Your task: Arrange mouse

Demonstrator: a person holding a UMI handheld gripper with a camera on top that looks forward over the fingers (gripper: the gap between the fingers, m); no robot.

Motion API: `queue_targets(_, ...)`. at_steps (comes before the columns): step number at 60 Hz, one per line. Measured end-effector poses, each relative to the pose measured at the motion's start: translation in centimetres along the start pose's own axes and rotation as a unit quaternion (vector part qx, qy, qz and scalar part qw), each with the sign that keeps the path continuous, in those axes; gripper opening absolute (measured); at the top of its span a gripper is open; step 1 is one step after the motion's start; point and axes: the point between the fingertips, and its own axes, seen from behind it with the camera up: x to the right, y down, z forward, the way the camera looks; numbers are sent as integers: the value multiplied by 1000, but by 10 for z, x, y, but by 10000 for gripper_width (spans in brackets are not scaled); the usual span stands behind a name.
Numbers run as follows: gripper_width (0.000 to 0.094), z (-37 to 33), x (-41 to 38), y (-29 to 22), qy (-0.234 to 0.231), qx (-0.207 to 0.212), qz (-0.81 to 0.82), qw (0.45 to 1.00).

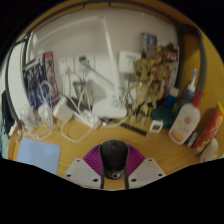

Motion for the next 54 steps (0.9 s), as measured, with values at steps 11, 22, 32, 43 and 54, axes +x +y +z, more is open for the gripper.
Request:
queue_targets(11,274,-77,-52,-120,12,92,12,996)
queue_targets(22,272,-123,-168,-180,-32,141,3,989)
queue_targets(32,272,-107,-264,-148,-69,107,0,992)
queue_targets(43,270,-67,-300,-54,-62,34,-15,997)
queue_targets(54,277,-40,-307,31,-62,-28,-40,997)
